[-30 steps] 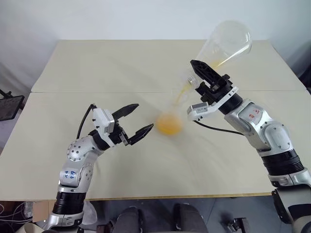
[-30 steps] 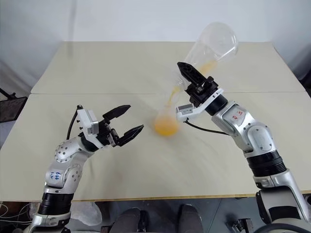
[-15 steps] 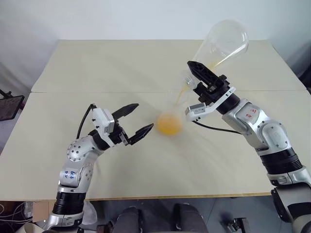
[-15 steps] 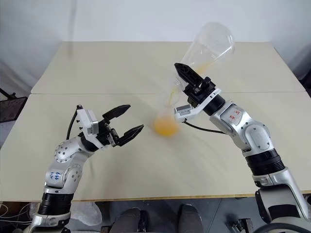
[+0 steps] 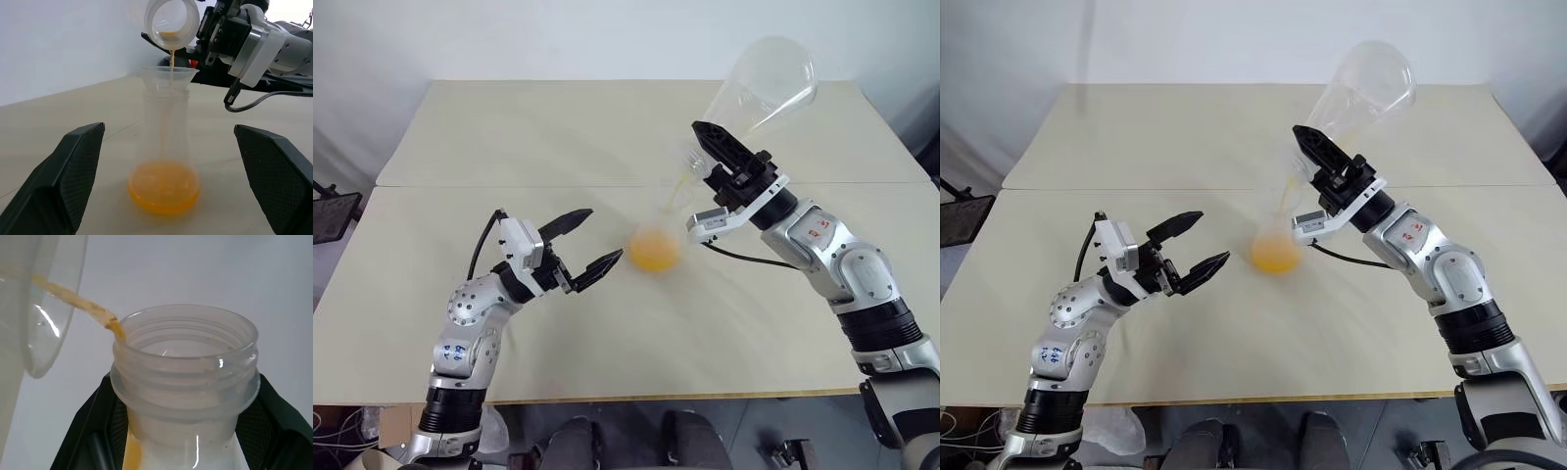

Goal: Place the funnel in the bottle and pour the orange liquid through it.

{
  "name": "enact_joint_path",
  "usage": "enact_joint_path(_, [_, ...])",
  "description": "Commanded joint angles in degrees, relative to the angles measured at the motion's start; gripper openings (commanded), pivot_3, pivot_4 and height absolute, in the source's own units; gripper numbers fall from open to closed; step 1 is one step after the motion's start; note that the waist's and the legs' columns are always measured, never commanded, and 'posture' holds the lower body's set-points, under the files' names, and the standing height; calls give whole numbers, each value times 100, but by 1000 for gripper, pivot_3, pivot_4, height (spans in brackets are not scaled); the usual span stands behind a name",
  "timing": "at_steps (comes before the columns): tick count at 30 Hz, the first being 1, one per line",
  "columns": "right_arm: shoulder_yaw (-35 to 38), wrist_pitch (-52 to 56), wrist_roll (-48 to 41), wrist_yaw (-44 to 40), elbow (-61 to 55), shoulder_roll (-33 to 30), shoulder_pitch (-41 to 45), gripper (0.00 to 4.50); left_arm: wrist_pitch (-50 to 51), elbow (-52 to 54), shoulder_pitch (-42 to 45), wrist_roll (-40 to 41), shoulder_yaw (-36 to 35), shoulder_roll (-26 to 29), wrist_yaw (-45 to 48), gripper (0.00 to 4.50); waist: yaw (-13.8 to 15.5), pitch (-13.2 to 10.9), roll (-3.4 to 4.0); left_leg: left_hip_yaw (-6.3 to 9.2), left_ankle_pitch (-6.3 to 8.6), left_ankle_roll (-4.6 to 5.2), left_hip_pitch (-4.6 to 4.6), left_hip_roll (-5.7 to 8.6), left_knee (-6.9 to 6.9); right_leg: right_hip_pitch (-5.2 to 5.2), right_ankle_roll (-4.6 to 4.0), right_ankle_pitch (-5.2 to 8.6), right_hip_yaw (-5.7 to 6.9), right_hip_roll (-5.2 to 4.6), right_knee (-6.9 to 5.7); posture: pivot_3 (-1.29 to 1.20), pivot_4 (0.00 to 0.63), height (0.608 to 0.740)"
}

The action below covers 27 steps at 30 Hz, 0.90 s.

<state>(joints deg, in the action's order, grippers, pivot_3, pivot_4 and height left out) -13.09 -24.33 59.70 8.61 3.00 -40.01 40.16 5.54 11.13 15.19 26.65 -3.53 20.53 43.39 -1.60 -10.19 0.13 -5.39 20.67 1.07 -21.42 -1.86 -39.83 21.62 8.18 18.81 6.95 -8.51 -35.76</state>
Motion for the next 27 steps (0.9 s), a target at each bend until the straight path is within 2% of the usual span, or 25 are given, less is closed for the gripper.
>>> enact_joint_path(1, [148, 42, -185, 68, -111, -19, 83, 2466, -101, 259, -31, 59, -70, 25, -8, 4500, 0, 0, 0, 0, 0, 0, 0, 0, 0, 0, 0, 0, 0, 0, 0, 0, 150, 740])
enact_joint_path(2, [156, 31, -247, 42, -107, -5, 77, 2466, -101, 258, -31, 61, -74, 27, -7, 4500, 0, 0, 0, 0, 0, 0, 0, 0, 0, 0, 0, 0, 0, 0, 0, 0, 150, 740])
enact_joint_path(7, [392, 104, -1729, -826, -107, 232, -160, 2466, -81, 276, -47, 68, -91, 52, -8, 4500, 2, 0, 0, 1, 0, 0, 0, 0, 0, -2, 0, 0, 2, 1, 1, 0, 150, 740])
enact_joint_path(12, [679, 353, -2568, -1355, -399, 295, -292, 2466, -54, 280, -53, 91, -104, 99, 4, 4500, 3, -1, -1, 3, 0, 1, 0, -1, 0, -3, 0, 0, 3, -3, 1, 0, 150, 740])
enact_joint_path(19, [1968, 2344, -5066, -2593, -960, 656, -495, 2466, -4, 249, -22, 125, -97, 163, 78, 4500, 27, -1, -2, 9, 1, 2, 0, -4, -1, -7, 0, 0, 6, -4, 0, 0, 150, 740])
enact_joint_path(22, [2603, 3625, -6490, -3243, -1327, 753, -785, 2466, 7, 236, -11, 124, -73, 162, 97, 4500, 37, -1, -1, 11, 2, 4, 0, -2, 1, -9, 0, 0, 10, -3, 1, 0, 150, 740])
enact_joint_path(25, [3432, 4189, -6872, -2920, -1346, 690, -1075, 2466, 5, 196, 8, 126, -65, 162, 128, 4500, 45, -1, 0, 8, 2, 4, 0, 4, 3, -8, 0, 0, 9, -3, 1, 0, 150, 740])
enact_joint_path(27, [3665, 4216, -6798, -2895, -1245, 490, -1398, 2466, 5, 165, 28, 125, -64, 158, 148, 4500, 76, -1, 0, 7, 2, 4, 0, 8, 3, -8, 0, 0, 8, -4, 1, 0, 150, 740])
